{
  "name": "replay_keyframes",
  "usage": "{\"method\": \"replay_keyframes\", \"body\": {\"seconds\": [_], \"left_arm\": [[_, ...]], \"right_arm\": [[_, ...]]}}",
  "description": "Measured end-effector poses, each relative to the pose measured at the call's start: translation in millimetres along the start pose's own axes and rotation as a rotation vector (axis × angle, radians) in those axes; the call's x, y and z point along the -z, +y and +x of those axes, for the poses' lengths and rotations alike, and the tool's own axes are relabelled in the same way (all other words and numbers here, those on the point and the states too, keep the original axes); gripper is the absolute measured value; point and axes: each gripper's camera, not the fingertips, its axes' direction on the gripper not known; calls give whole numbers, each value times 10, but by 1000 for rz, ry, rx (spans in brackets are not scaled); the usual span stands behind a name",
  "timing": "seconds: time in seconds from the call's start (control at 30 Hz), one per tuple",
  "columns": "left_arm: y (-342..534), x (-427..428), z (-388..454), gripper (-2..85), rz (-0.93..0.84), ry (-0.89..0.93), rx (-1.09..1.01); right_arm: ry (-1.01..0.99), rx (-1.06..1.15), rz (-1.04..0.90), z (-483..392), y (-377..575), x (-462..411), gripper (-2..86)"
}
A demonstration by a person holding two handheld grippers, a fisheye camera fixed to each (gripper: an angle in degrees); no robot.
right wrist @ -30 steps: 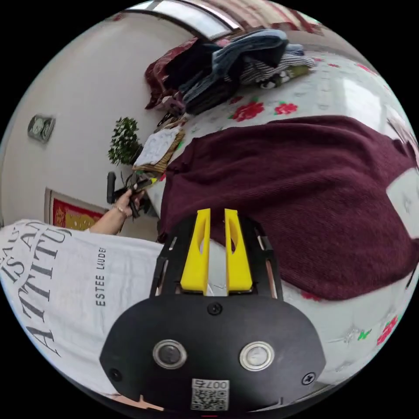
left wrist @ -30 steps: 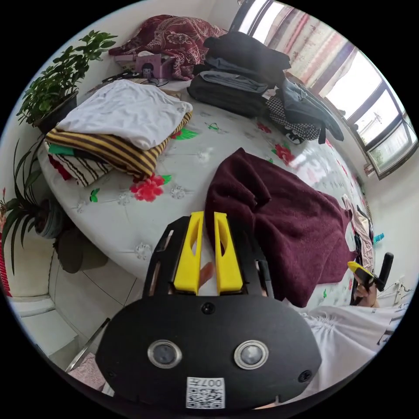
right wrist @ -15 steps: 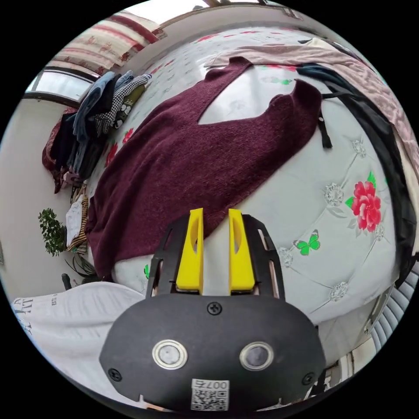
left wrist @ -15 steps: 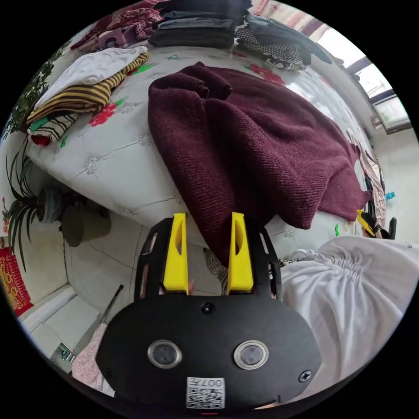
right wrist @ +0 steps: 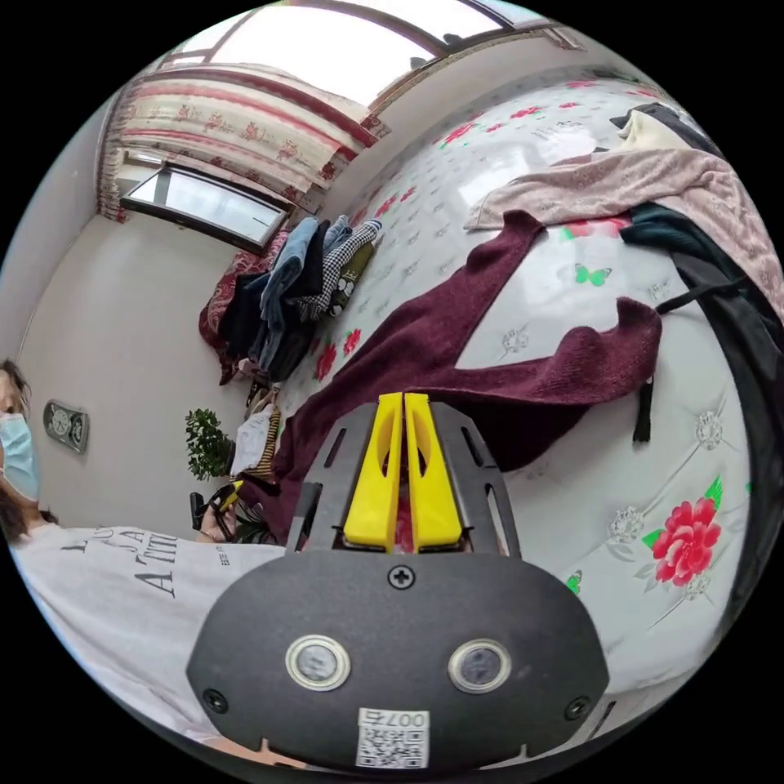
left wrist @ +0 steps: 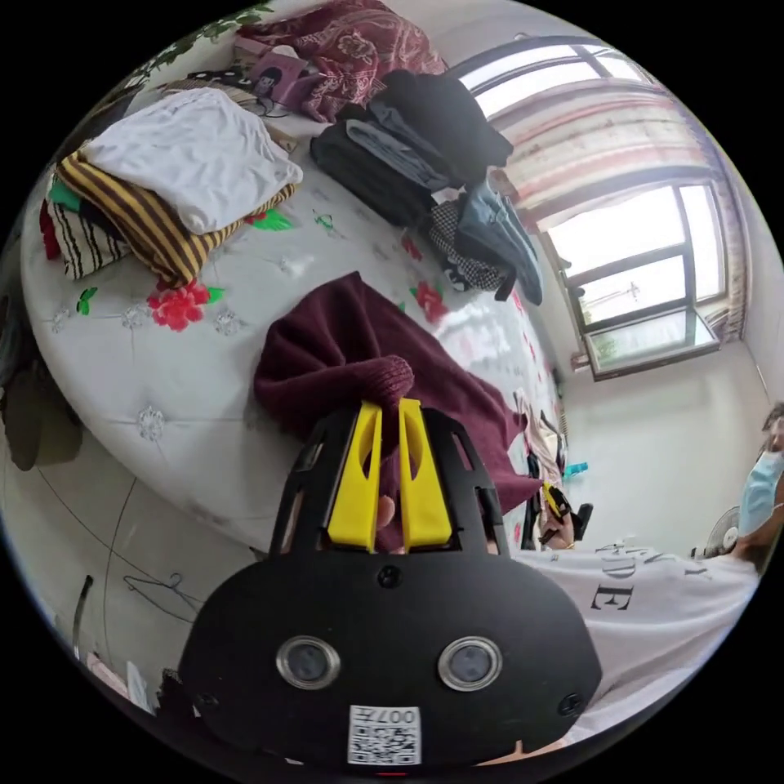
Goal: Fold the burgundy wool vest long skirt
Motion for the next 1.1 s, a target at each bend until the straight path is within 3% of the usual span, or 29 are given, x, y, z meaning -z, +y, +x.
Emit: {"method": "replay_keyframes", "body": {"seconds": [0.13,0.3,0.57,0.73,0.9,1.0,1.1], "left_arm": [[-918,85,394,24,34,96,-115],[-1732,956,1204,19,249,312,-290],[-1517,1901,1172,18,384,414,-362],[-956,1796,519,21,311,328,-289],[-228,939,-560,25,-2,-122,-11],[173,485,-1183,25,-104,-169,207],[377,459,-1442,25,-41,-144,323]], "right_arm": [[28,137,27,-547,-608,9,-2],[-2,371,274,-1654,-893,802,-2],[27,626,438,-2479,-37,1681,-2],[233,666,241,-2436,746,1436,-2],[411,464,-137,-1867,1610,176,-2],[455,262,-315,-1453,1990,-532,0],[471,195,-315,-1386,2149,-670,5]]}}
